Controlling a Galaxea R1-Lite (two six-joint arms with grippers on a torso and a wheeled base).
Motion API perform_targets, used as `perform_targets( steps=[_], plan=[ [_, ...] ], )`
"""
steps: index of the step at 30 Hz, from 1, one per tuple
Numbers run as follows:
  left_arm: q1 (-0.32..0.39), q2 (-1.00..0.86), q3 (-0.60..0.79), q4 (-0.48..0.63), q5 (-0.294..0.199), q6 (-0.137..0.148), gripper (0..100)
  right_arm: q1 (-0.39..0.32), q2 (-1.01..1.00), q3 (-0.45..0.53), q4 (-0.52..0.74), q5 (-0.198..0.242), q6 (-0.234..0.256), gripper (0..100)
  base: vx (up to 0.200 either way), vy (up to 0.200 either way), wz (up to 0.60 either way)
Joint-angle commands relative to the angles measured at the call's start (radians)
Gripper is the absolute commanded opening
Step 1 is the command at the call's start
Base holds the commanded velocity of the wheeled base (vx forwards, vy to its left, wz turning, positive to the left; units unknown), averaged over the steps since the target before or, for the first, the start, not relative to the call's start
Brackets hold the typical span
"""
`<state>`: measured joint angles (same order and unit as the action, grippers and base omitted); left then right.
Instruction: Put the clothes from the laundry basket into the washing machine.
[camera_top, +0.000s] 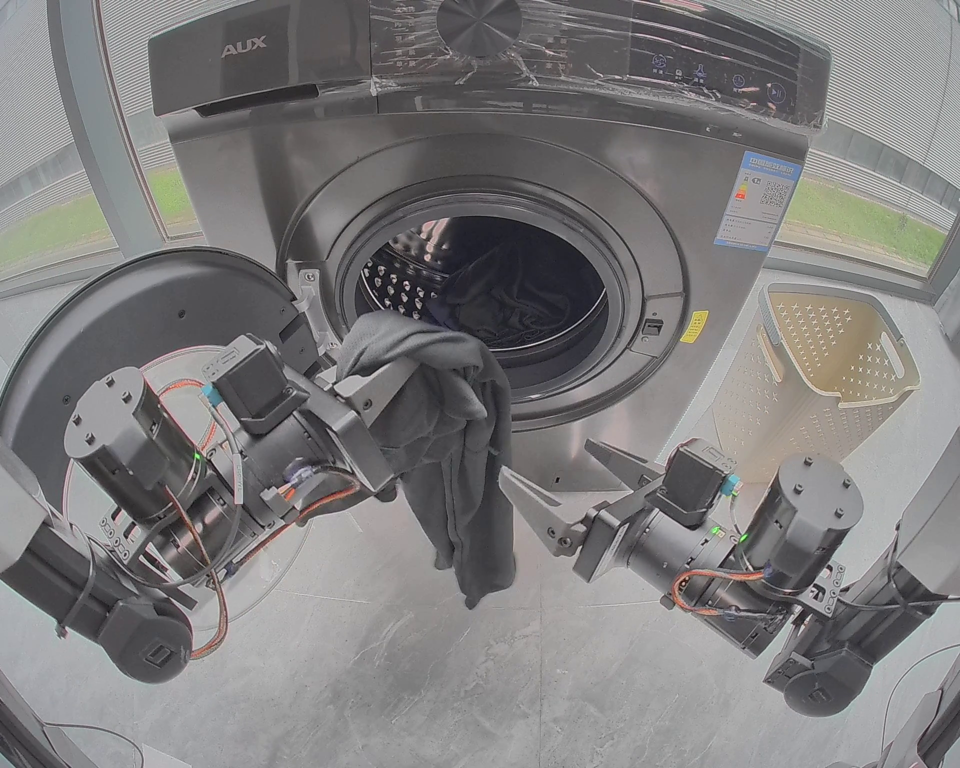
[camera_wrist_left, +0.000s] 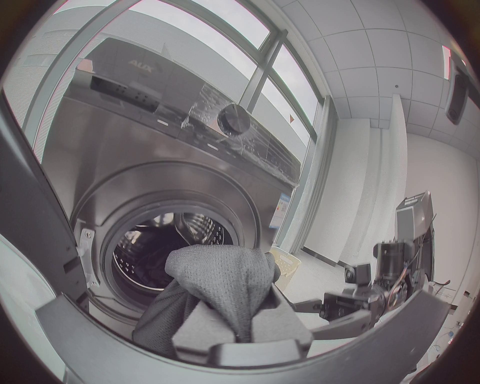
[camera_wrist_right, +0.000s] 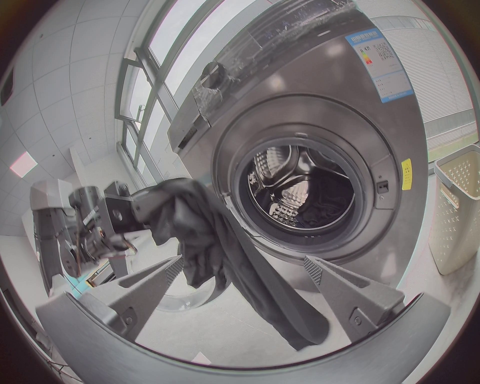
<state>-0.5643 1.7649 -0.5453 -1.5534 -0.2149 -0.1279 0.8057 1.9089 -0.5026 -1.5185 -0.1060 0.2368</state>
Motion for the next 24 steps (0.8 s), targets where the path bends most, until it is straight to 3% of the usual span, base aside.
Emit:
perform_targets(
  steps=[1, 17, 24],
  plan=[
    [0.0, -0.019, -0.024, -0.001, 0.003, -0.003, 0, -0.008, 0.055, 0.006, -0.002, 0.0, -0.004, 100, 0.0, 0.0, 0.0],
    [0.003, -0.033, -0.064, -0.001, 0.006, -0.009, 0, -0.007, 0.154, -0.062, -0.025, 0.0, -0.005, 100, 0.0, 0.0, 0.0],
    [0.001, -0.031, -0.085, -0.001, 0.04, -0.009, 0, 0.0, 0.168, -0.067, -0.025, 0.0, -0.001, 100, 0.0, 0.0, 0.0]
  ],
)
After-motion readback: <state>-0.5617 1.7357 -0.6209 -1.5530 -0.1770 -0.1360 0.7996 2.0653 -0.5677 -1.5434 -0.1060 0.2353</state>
